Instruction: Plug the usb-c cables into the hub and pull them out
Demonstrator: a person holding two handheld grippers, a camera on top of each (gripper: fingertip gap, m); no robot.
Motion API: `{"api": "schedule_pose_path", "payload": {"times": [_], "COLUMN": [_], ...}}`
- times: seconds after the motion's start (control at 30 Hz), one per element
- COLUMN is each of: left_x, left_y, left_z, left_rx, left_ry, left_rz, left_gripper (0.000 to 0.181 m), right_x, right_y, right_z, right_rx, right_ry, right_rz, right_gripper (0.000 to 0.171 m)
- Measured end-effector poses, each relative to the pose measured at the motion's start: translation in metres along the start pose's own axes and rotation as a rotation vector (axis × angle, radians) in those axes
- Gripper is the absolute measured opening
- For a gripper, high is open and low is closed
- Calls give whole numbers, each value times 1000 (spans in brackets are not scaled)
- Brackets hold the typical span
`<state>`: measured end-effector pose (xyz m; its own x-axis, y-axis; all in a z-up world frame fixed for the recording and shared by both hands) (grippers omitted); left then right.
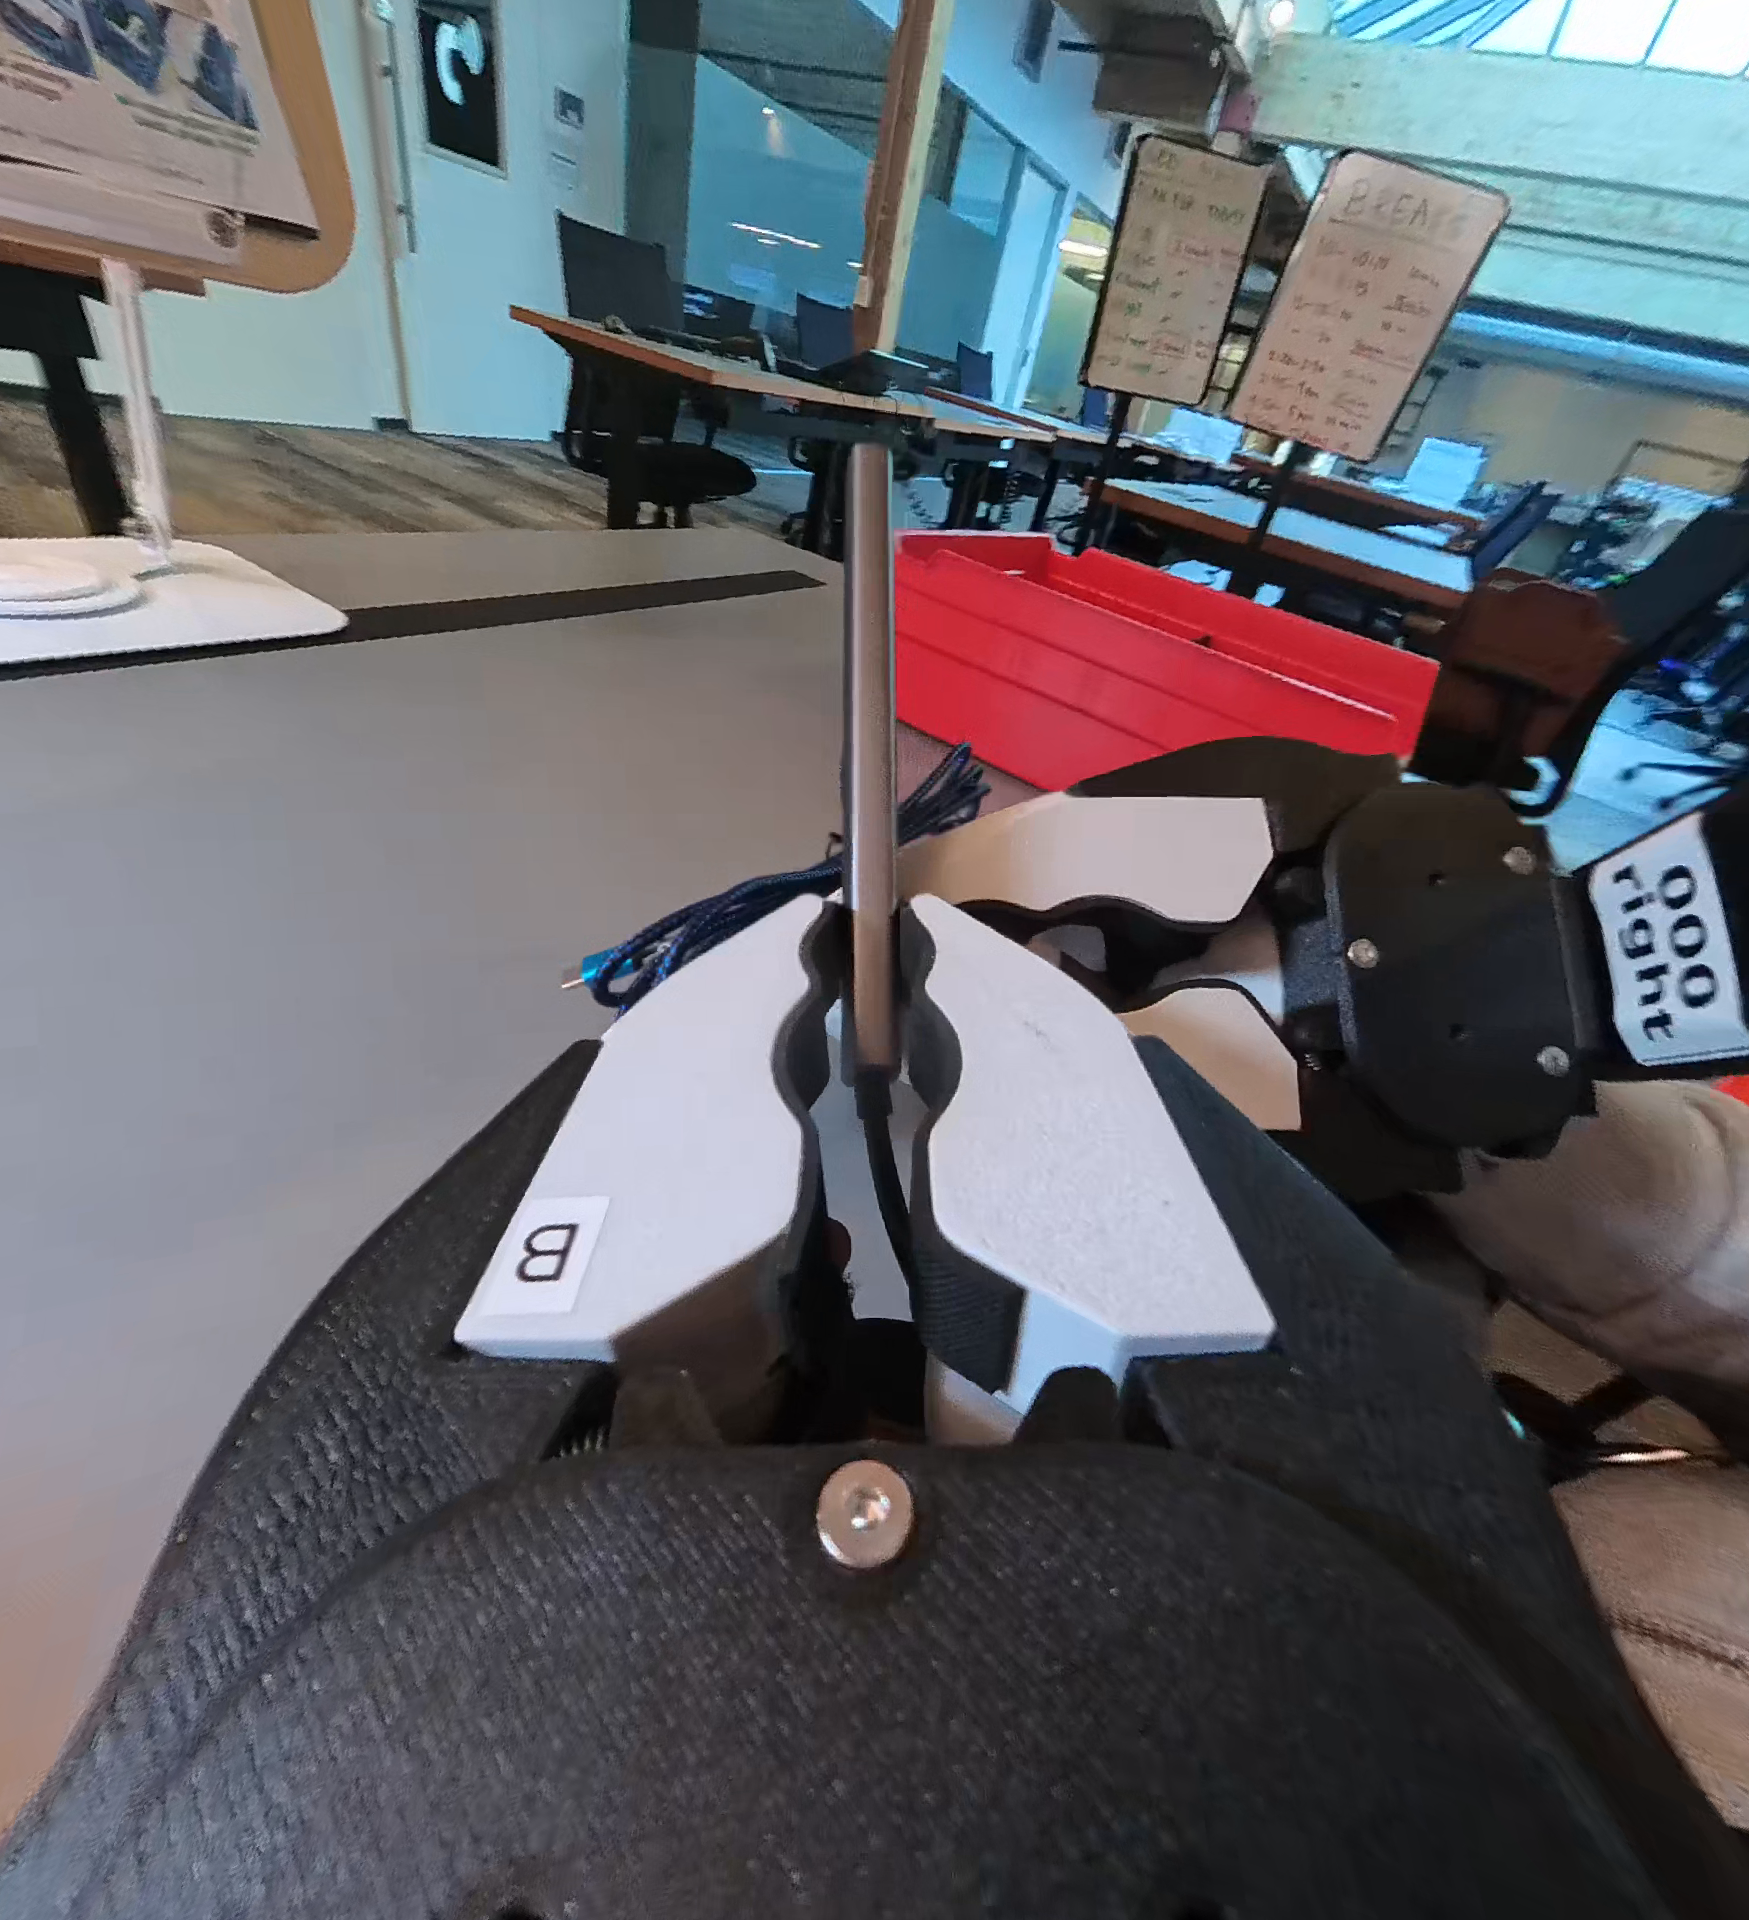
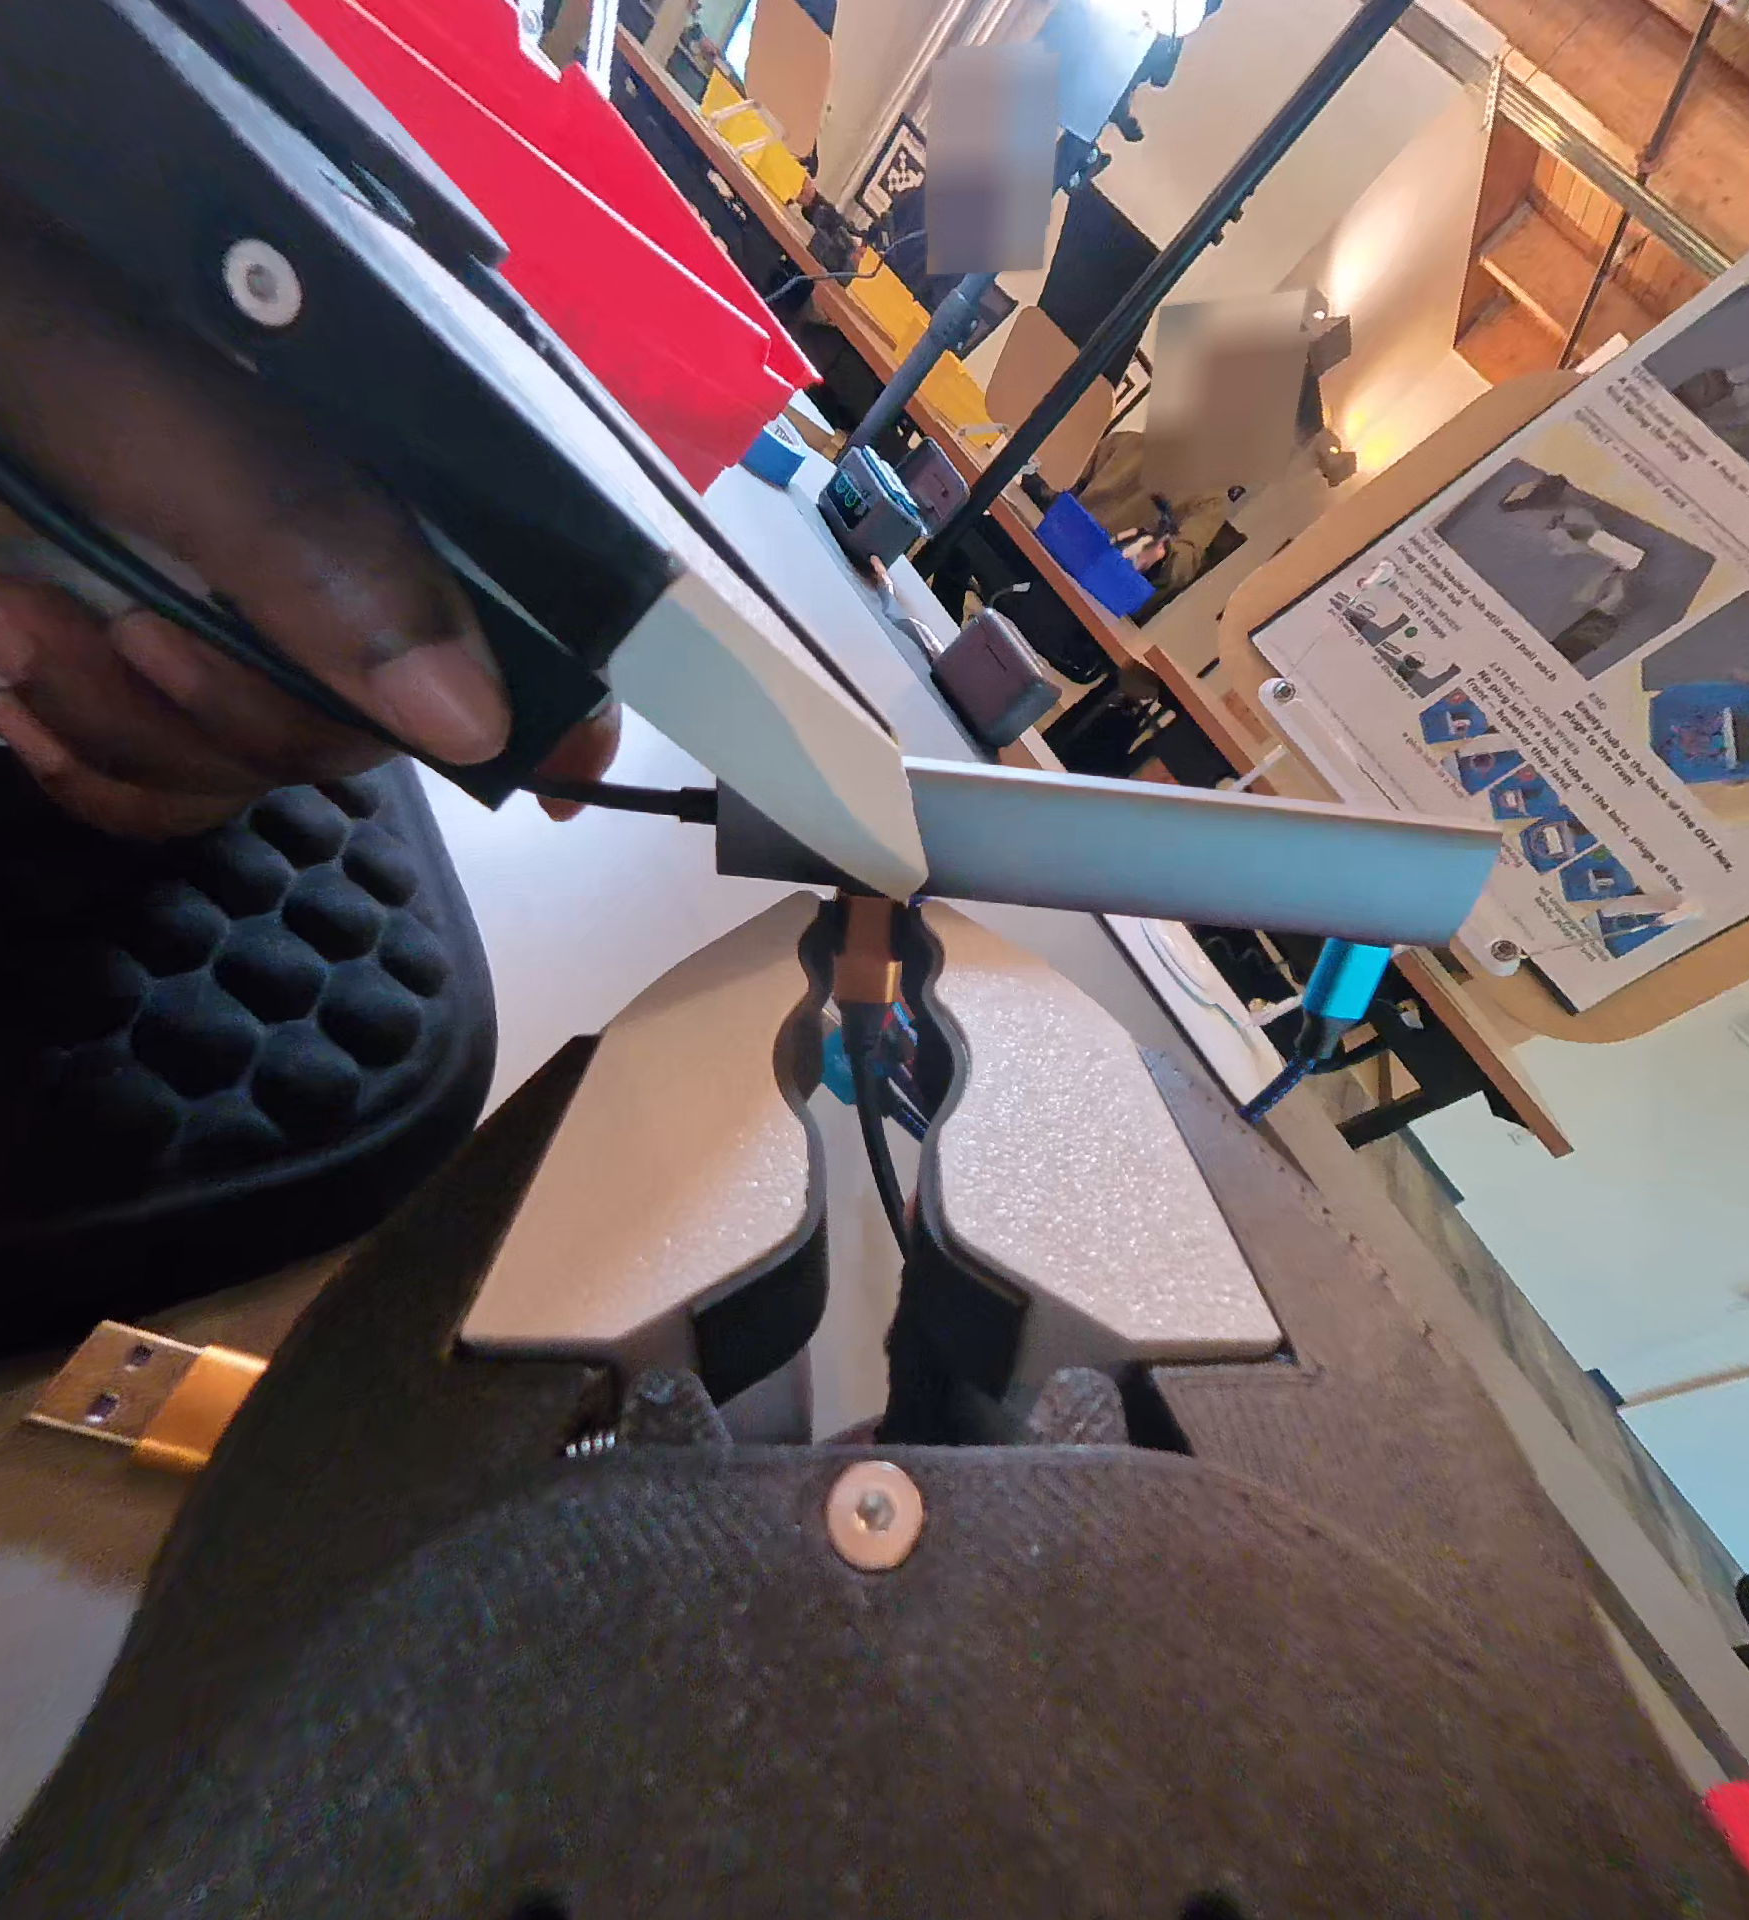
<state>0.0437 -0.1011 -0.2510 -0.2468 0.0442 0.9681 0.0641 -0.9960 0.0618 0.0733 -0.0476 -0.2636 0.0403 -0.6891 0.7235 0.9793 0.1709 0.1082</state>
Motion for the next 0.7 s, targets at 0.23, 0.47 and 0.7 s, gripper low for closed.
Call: {"api": "schedule_pose_path", "payload": {"times": [0.23, 0.47, 0.7], "left_x": [-2, 23, 27], "left_y": [-2, 15, 30], "left_z": [-4, 2, -29], "left_rx": [124, 91, 165], "left_ry": [-40, -17, 41], "left_rz": [1, 286, 292], "left_gripper": [9, 9, 11], "right_x": [-5, -38, -10], "right_y": [-8, -22, 5], "right_z": [-2, -15, 31], "right_rx": [25, 151, 79], "right_ry": [-35, -37, -447], "right_rz": [-51, -377, 77], "right_gripper": [13, 13, 12]}}
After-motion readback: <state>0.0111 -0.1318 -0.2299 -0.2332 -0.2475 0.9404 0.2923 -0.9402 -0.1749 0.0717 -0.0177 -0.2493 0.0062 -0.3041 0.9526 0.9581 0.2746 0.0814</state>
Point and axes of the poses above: each gripper's, where its closed fingertips meet, y back along the fingers, x out of its top, z = x × y across the jaws, the point moved 5 cm from there along y, back along the fingers, and after that the axes turned 2 degrees about y, right-handed, at the moved point
